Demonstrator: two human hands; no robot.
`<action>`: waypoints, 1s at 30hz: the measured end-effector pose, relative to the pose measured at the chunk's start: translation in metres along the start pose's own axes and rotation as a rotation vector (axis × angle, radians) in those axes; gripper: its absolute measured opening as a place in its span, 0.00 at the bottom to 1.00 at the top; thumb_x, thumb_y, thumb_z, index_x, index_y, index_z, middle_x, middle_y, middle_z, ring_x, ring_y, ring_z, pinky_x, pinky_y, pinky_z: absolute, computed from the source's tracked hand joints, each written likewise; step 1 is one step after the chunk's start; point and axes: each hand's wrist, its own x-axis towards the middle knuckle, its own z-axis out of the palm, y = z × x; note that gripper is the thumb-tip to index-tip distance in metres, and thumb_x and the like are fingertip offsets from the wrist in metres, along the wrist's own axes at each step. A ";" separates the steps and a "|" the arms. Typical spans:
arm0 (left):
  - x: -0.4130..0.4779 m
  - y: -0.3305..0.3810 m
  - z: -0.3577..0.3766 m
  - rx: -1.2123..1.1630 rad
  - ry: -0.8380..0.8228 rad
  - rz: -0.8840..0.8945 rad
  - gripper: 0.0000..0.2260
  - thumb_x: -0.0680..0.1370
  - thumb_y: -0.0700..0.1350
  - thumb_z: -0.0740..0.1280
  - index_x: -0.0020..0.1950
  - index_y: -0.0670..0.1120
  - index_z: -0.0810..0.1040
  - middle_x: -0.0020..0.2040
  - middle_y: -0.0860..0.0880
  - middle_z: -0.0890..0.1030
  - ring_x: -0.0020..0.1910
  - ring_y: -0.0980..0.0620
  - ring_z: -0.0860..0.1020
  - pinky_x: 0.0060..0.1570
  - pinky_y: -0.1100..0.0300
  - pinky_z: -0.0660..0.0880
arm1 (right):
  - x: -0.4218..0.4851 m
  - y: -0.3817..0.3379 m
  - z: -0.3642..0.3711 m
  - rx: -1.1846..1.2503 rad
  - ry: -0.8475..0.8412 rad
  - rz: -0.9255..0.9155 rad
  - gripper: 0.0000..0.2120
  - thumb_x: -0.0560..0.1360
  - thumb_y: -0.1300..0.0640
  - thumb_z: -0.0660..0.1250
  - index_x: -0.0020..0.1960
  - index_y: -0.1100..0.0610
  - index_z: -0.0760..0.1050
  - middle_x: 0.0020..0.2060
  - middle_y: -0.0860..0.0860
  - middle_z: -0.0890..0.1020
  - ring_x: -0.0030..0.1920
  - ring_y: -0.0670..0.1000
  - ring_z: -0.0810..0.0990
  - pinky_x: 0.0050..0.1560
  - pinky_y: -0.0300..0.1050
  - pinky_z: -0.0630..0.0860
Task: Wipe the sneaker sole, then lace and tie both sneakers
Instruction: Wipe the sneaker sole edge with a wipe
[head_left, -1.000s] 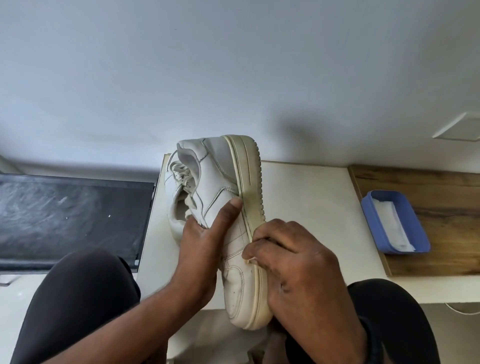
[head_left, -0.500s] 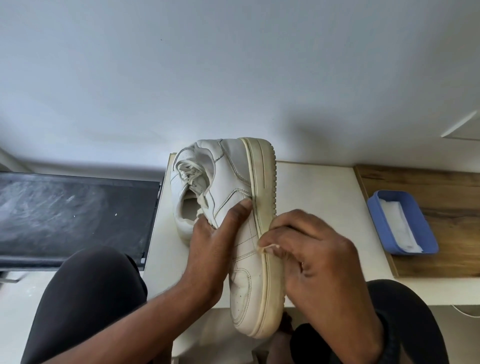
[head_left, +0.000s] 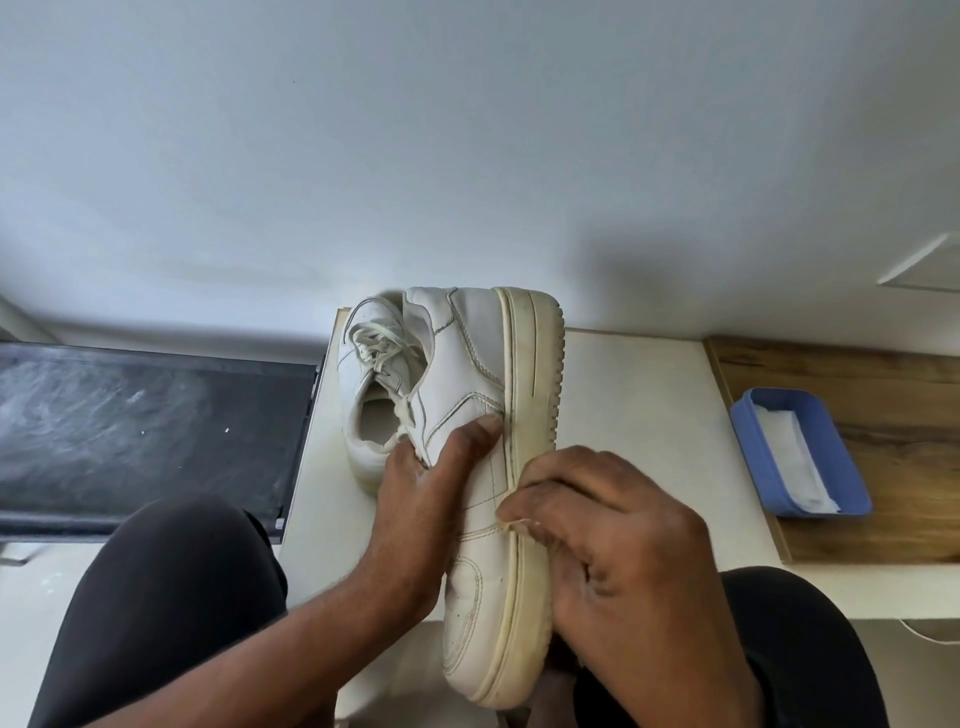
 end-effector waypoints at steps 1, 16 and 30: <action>0.000 0.000 0.000 0.005 0.004 0.005 0.14 0.77 0.49 0.68 0.56 0.43 0.84 0.53 0.39 0.87 0.56 0.37 0.85 0.62 0.33 0.77 | 0.000 0.000 0.000 0.013 -0.007 -0.018 0.16 0.66 0.71 0.77 0.46 0.53 0.85 0.46 0.44 0.82 0.47 0.45 0.81 0.49 0.41 0.80; -0.002 0.003 0.003 0.128 -0.043 0.070 0.20 0.74 0.55 0.68 0.59 0.44 0.84 0.54 0.44 0.88 0.56 0.45 0.85 0.62 0.38 0.79 | 0.009 0.017 -0.001 -0.043 0.106 0.041 0.14 0.67 0.71 0.76 0.45 0.54 0.85 0.44 0.46 0.82 0.45 0.46 0.81 0.50 0.37 0.79; -0.004 0.005 0.005 0.021 -0.124 0.031 0.18 0.76 0.55 0.73 0.61 0.46 0.84 0.57 0.42 0.87 0.60 0.42 0.85 0.65 0.38 0.77 | 0.003 0.009 0.004 -0.058 0.086 0.017 0.15 0.66 0.72 0.76 0.47 0.55 0.85 0.45 0.47 0.82 0.46 0.49 0.81 0.49 0.43 0.80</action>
